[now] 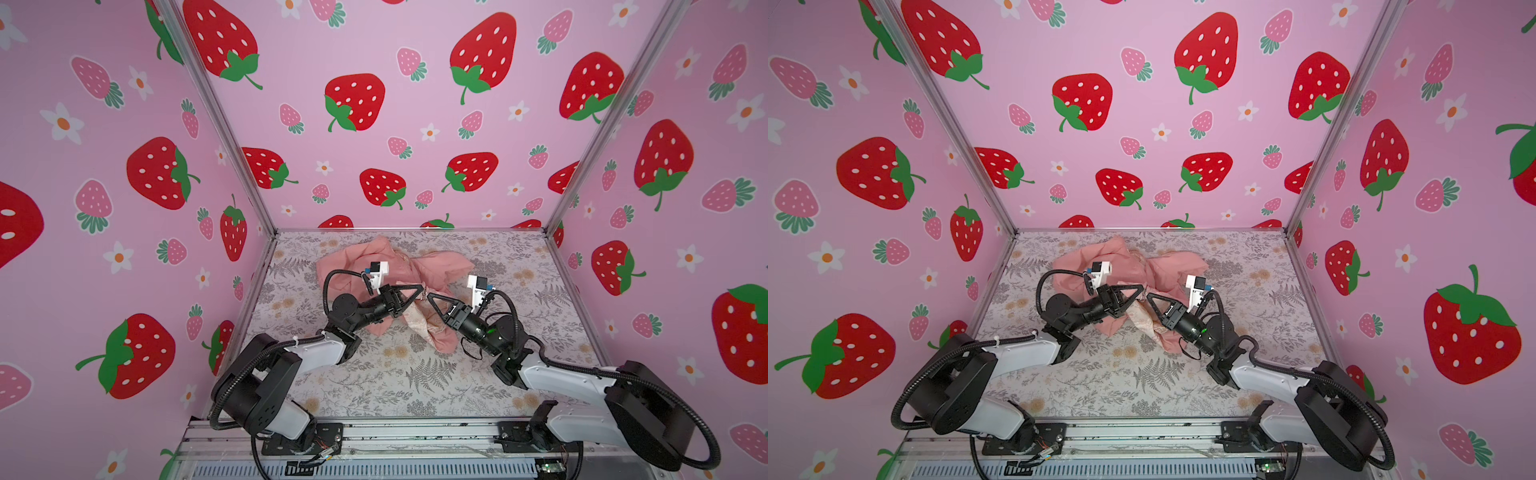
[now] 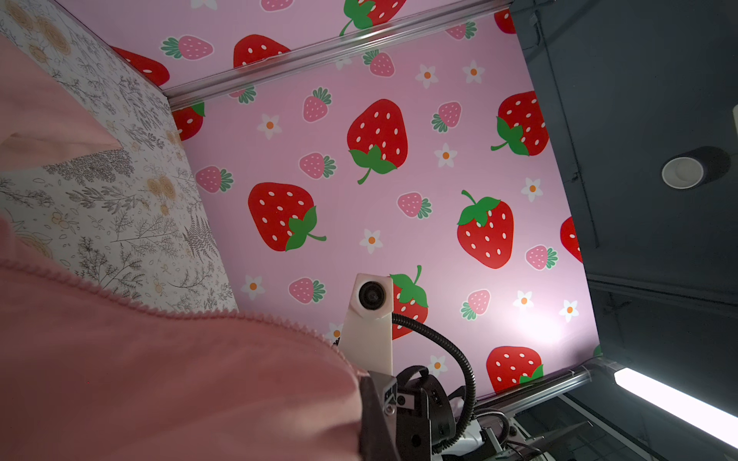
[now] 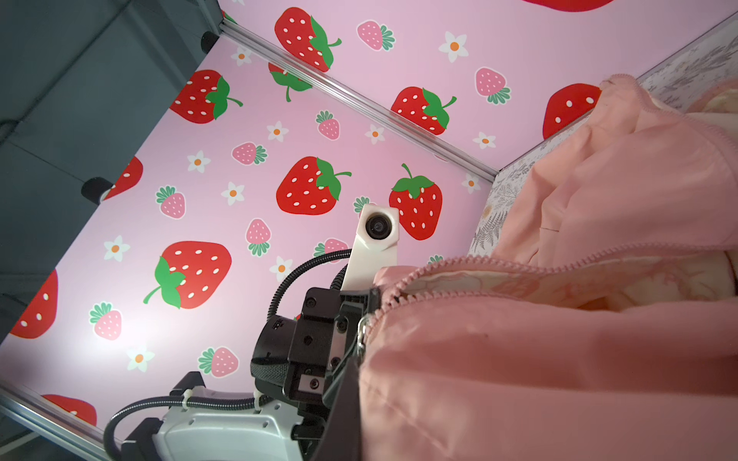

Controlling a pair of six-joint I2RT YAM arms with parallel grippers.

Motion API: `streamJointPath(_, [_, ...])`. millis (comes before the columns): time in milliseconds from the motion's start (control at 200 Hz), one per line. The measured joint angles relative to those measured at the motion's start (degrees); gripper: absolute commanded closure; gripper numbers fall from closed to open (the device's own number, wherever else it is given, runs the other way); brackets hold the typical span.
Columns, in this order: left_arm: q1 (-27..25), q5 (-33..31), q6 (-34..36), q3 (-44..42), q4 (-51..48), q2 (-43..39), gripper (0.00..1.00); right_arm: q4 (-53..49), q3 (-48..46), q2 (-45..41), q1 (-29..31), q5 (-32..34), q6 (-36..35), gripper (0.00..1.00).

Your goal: Zip up the jacket

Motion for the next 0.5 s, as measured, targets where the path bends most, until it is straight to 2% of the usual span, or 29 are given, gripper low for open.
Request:
streamJointPath(65, [0.0,0.0,-0.2,0.0,0.5,0.2,1.00,0.0,0.0,0.0,0.0,0.0,0.0,1.00])
streamJointPath(500, [-0.3,-1.4,-3.0,0.6,0.6,0.6,1.00,0.0,-0.6,0.2,0.8,1.2,-0.4,1.00])
